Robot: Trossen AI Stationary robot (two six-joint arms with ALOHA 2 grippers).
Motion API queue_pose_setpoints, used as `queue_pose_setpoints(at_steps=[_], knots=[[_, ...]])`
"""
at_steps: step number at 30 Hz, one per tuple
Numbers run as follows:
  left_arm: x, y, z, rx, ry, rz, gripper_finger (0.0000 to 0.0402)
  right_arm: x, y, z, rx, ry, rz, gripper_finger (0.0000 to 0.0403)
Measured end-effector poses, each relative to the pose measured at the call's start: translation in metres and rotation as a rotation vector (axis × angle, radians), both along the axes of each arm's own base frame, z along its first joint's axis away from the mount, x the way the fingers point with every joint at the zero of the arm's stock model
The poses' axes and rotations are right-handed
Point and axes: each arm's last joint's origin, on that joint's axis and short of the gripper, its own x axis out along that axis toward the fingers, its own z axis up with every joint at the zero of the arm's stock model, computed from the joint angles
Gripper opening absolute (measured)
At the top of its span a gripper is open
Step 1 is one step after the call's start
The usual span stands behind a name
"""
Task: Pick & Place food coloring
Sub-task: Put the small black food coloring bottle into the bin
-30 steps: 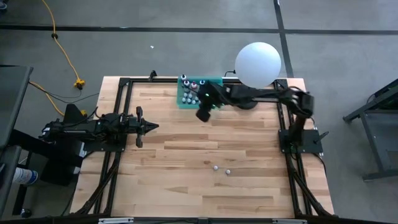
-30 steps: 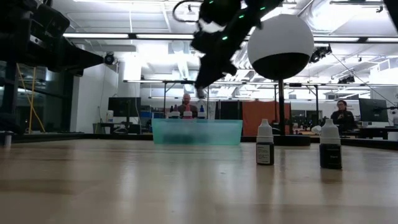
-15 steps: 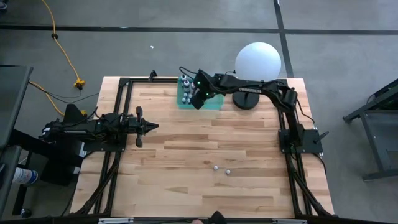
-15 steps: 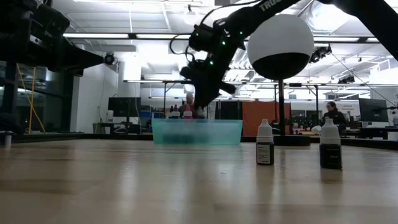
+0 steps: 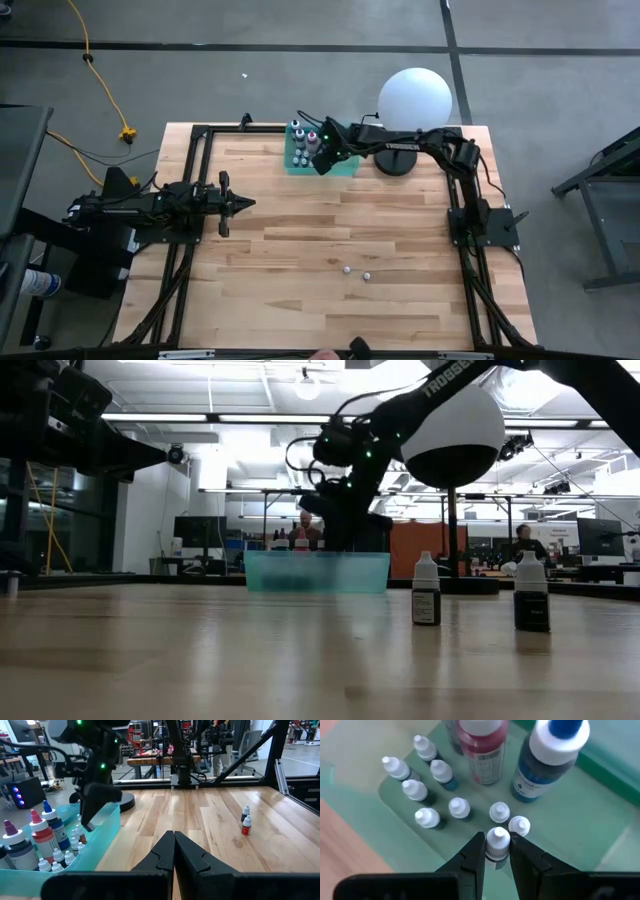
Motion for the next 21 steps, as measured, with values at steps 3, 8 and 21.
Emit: queue_pose_setpoints(at_steps=[3, 8, 21], knots=[[0.0, 0.0, 0.0, 0.0, 0.0, 0.0, 0.0, -0.003, -0.002, -0.009, -0.009, -0.017, -0.02, 0.0069], [0.0, 0.0, 0.0, 0.0, 0.0, 0.0, 0.0, -0.003, -0.003, -0.016, -0.035, -0.048, -0.015, 0.0069], [0.0, 0.0, 0.0, 0.0, 0.0, 0.0, 0.0, -0.003, 0.003, -0.029, -0.095, -0.077, 0.044, 0.0069]])
